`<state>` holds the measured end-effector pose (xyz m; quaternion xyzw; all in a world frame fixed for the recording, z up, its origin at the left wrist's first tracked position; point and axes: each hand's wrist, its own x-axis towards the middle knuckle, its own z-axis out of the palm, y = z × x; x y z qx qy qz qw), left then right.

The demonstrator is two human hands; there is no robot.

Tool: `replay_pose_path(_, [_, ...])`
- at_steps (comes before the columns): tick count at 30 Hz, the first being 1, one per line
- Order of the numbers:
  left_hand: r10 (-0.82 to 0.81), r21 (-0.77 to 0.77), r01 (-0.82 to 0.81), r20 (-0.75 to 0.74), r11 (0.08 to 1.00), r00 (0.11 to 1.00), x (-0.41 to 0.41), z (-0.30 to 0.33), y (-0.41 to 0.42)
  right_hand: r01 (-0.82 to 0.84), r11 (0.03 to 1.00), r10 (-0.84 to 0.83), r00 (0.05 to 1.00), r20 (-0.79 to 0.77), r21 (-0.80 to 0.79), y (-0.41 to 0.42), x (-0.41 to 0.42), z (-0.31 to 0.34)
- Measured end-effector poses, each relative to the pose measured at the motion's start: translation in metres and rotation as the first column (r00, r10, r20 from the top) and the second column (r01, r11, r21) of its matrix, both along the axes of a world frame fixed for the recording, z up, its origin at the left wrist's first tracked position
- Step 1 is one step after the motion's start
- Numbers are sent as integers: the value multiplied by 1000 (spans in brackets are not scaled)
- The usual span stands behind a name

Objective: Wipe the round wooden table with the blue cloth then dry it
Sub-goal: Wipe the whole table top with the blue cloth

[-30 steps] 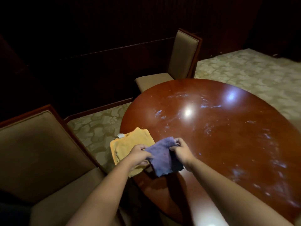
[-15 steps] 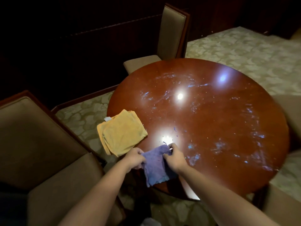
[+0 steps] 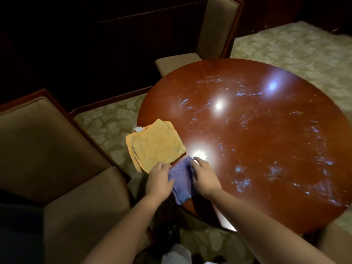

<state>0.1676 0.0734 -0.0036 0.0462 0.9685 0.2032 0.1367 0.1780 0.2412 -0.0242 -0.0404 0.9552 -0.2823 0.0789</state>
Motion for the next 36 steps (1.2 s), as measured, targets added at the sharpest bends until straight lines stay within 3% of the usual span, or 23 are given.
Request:
replay_pose_path(2, [-184, -24, 183, -40, 983, 982, 5, -7, 0, -170, 980, 169, 985, 17, 106, 1, 2, -14])
replay_pose_path(4, [-282, -88, 284, 29, 955, 959, 9, -18, 0, -257, 942, 246, 966, 77, 216, 3, 1, -25])
replay_pose_path(8, [-345, -361, 345, 68, 866, 936, 19, -36, 3, -314, 874, 307, 948, 79, 371, 8, 0, -30])
replay_pose_path(13, [-443, -444, 402, 13, 801, 897, 35, -42, -3, -382, 825, 331, 924, 193, 416, 10, 25, -31])
replay_pose_path(18, [-394, -451, 381, 69, 807, 916, 18, -34, -2, -337, 810, 303, 941, 149, 481, 7, -1, -31])
replay_pose_path(20, [-369, -460, 353, 58, 815, 928, 14, -33, -1, -370, 768, 375, 921, 102, 523, 8, -11, -34])
replay_pose_path(22, [-364, -468, 354, 72, 810, 929, 21, -33, 1, -386, 788, 388, 916, 98, 481, 8, -6, -31])
replay_pose_path(26, [-377, -485, 371, 88, 792, 922, 41, -34, 5, -389, 811, 357, 921, 158, 437, 8, 16, -37])
replay_pose_path(36, [-338, -483, 357, 131, 800, 932, 26, -27, 5, -507, 720, 464, 859, 215, 474, 15, -3, -35])
